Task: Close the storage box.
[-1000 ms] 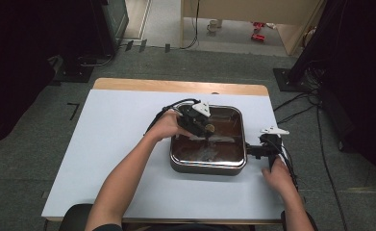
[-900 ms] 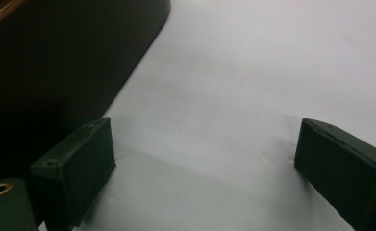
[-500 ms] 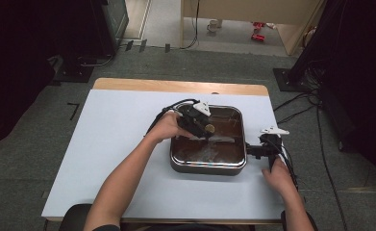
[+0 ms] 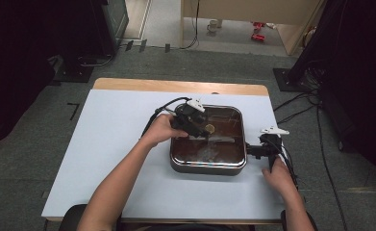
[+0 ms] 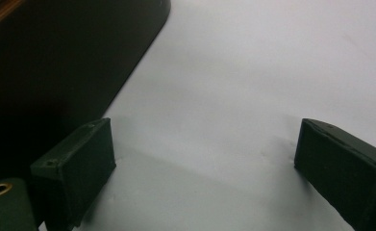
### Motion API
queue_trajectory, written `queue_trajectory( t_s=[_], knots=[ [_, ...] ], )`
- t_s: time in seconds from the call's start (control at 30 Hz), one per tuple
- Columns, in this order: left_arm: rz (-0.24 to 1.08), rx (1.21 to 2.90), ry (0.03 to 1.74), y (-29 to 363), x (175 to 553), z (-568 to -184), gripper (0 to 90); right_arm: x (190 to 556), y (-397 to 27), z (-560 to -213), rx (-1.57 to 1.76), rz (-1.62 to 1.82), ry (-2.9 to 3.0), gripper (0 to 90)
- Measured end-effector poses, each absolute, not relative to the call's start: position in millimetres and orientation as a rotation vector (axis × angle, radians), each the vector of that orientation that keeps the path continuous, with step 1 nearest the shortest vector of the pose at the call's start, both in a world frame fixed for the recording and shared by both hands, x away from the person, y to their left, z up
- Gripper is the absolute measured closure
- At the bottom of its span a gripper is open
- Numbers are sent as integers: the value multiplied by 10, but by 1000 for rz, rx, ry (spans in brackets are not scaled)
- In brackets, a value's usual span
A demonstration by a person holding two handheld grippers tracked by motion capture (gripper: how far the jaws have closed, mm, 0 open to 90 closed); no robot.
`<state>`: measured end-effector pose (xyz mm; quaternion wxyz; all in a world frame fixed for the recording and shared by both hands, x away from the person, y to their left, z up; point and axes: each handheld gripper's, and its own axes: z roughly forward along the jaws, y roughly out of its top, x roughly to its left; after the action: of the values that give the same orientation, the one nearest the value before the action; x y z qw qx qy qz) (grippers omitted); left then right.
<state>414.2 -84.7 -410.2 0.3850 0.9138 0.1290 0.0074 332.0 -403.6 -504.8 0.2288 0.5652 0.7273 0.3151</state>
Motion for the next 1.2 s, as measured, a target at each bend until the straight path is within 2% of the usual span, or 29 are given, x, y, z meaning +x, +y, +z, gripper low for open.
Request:
queue_trajectory(
  t_s=[0.23,0.63,1.2],
  knots=[
    [91,2323,388,-727,4029,-4047,347,3323,-4038,-5048,1558,869,2002,62],
    [108,2261,505,-495,3869,-4006,266,3324,-4039,-5049,1556,869,2002,62],
    [179,2144,659,-12,3699,-3999,262,3323,-4039,-5048,1557,868,2002,61]
  ],
)
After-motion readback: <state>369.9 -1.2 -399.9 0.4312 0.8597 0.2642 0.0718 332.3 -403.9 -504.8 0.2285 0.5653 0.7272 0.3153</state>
